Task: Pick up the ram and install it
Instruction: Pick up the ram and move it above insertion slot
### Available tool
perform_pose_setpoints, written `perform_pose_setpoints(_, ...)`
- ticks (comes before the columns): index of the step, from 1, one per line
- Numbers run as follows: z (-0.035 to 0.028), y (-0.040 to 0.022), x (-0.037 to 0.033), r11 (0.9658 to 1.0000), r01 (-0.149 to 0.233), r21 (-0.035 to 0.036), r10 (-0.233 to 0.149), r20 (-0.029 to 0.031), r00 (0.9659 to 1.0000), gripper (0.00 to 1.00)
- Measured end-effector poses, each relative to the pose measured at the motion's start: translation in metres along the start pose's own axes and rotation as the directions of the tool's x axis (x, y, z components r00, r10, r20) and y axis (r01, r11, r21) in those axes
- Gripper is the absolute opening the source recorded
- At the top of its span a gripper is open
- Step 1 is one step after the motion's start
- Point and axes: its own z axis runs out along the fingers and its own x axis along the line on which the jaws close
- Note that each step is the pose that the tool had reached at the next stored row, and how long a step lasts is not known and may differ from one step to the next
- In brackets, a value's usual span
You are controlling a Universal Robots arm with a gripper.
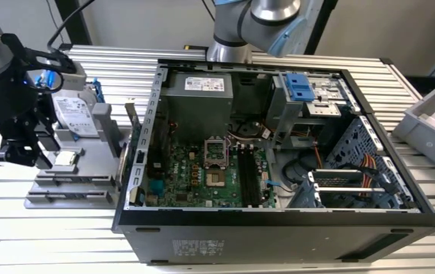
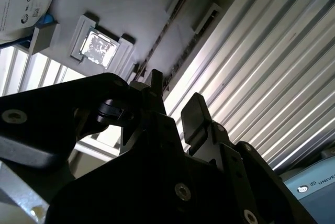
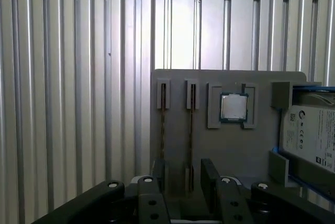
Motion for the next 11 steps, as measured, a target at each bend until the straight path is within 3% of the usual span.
perform_pose_setpoints(11,0.0168,-0.0001,0.0007,1.0,0.001,0.0,-0.001,0.0001,1.0,1.0)
